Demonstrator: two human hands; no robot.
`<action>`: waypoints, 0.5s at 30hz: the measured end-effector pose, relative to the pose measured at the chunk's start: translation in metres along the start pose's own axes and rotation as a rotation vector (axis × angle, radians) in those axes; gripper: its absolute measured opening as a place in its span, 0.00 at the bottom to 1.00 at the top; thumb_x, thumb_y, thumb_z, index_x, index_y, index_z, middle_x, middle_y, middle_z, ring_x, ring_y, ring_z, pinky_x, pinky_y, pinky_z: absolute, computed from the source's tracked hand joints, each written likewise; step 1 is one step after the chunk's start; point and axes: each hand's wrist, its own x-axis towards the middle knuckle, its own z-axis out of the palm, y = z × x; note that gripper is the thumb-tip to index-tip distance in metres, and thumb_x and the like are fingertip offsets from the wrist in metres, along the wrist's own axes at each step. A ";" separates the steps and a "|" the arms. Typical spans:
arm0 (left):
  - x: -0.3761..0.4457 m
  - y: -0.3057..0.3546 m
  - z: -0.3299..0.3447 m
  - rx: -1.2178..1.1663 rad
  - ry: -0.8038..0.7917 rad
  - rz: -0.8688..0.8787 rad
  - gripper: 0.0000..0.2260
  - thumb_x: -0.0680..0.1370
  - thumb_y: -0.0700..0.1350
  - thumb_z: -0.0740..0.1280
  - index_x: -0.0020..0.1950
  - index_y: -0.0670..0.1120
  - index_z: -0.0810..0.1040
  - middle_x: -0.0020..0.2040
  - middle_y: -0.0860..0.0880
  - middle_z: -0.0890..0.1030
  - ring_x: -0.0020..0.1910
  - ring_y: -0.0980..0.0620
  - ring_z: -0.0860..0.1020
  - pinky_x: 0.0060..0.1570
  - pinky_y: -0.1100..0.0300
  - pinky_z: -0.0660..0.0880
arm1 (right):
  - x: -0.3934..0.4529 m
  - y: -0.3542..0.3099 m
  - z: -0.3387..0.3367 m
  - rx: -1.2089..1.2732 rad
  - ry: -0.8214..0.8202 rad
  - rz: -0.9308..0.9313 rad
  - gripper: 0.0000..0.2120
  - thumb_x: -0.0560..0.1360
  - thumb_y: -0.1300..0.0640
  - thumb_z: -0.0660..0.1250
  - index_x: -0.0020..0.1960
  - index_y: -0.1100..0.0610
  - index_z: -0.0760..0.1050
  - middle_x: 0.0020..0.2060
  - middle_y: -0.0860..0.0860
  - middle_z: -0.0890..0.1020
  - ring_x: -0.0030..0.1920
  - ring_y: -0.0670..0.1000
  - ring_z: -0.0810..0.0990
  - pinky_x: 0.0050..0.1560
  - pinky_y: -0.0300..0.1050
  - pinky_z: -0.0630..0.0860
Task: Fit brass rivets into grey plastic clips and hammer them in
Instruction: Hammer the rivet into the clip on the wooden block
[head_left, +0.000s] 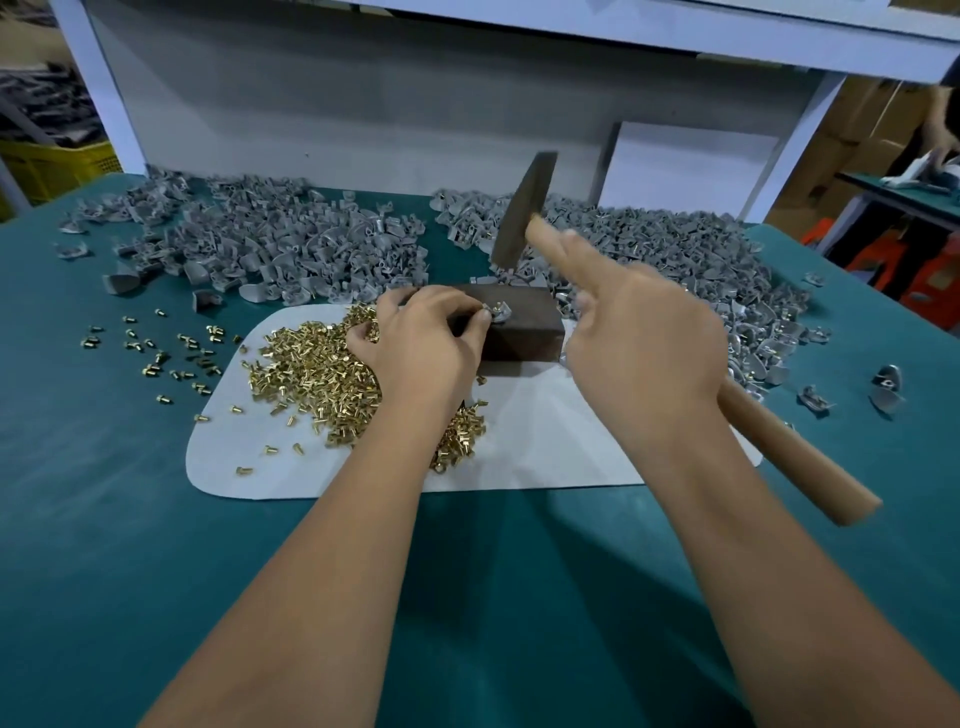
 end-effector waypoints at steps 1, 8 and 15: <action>0.000 0.000 0.001 -0.005 0.004 0.001 0.04 0.75 0.57 0.69 0.45 0.59 0.83 0.53 0.64 0.80 0.68 0.55 0.65 0.59 0.49 0.51 | 0.000 -0.001 -0.003 -0.002 0.029 0.001 0.30 0.73 0.60 0.66 0.70 0.38 0.64 0.32 0.51 0.71 0.25 0.51 0.62 0.26 0.37 0.50; 0.001 -0.001 0.001 -0.028 0.016 -0.005 0.03 0.75 0.56 0.70 0.44 0.60 0.83 0.53 0.64 0.81 0.67 0.54 0.66 0.57 0.52 0.49 | -0.003 -0.001 -0.001 -0.036 -0.017 -0.040 0.32 0.73 0.60 0.67 0.70 0.35 0.63 0.32 0.48 0.65 0.24 0.51 0.59 0.26 0.36 0.50; 0.001 -0.001 0.002 -0.042 0.029 0.008 0.02 0.74 0.55 0.71 0.42 0.60 0.83 0.51 0.64 0.81 0.67 0.53 0.66 0.58 0.48 0.51 | -0.011 -0.002 0.005 -0.055 -0.110 -0.093 0.31 0.75 0.58 0.62 0.72 0.34 0.57 0.36 0.49 0.72 0.30 0.55 0.68 0.26 0.41 0.52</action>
